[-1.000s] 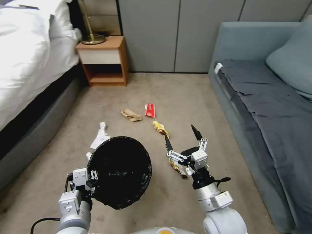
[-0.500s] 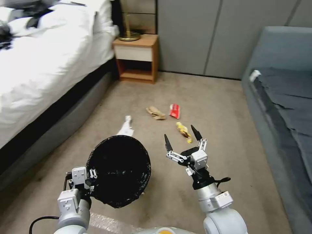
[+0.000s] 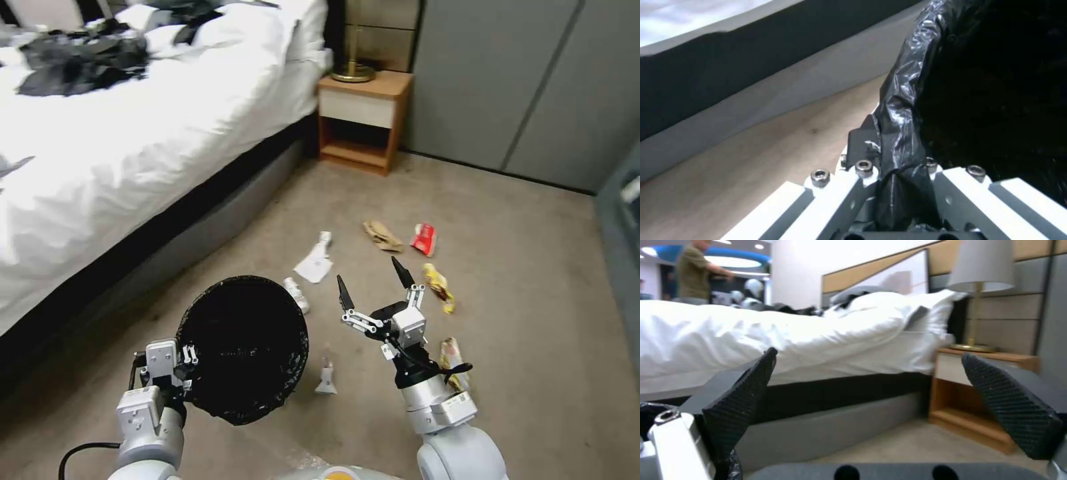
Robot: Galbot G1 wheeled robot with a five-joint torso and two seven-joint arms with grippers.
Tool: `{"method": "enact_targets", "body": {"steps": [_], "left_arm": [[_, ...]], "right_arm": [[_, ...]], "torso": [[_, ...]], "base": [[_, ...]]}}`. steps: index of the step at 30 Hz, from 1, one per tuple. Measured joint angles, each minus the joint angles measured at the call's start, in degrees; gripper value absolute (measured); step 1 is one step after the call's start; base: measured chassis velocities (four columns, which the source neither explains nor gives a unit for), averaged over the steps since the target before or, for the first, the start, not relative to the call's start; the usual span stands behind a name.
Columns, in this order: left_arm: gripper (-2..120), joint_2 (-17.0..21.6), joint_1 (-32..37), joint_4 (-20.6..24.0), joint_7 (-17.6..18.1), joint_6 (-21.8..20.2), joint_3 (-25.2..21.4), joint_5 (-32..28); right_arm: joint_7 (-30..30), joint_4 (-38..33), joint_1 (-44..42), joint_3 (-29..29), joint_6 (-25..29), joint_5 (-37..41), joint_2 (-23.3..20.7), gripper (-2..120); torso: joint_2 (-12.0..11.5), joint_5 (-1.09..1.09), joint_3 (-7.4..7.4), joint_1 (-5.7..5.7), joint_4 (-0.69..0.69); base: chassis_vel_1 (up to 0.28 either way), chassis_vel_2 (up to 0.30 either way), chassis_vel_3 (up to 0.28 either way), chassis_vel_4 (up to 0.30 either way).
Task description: Pick up the trash bin, then pick up the garbage from the floor and place it into the trash bin.
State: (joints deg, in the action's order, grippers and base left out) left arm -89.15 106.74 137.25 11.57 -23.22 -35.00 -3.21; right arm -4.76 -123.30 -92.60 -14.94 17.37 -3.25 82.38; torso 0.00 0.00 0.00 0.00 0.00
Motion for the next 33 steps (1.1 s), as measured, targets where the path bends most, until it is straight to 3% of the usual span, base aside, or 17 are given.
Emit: {"method": "enact_targets", "body": {"steps": [25, 33], "left_arm": [[1, -0.1, 0.0, -0.2, 0.0, 0.8, -0.3, -0.2], [1, -0.2, -0.1, -0.2, 0.1, 0.8, -0.4, -0.2]], "right_arm": [[-0.2, 0.5, 0.1, -0.1, 0.4, -0.5, -0.3, 100], [3.7, 2.2, 2.9, 1.5, -4.7, 2.4, -1.8, 100]], "torso": [[0.0, 0.0, 0.0, 0.0, 0.0], [0.0, 0.0, 0.0, 0.0, 0.0]], "base": [[0.029, 0.03, 0.031, 0.031], [0.0, 0.0, 0.0, 0.0]]}}
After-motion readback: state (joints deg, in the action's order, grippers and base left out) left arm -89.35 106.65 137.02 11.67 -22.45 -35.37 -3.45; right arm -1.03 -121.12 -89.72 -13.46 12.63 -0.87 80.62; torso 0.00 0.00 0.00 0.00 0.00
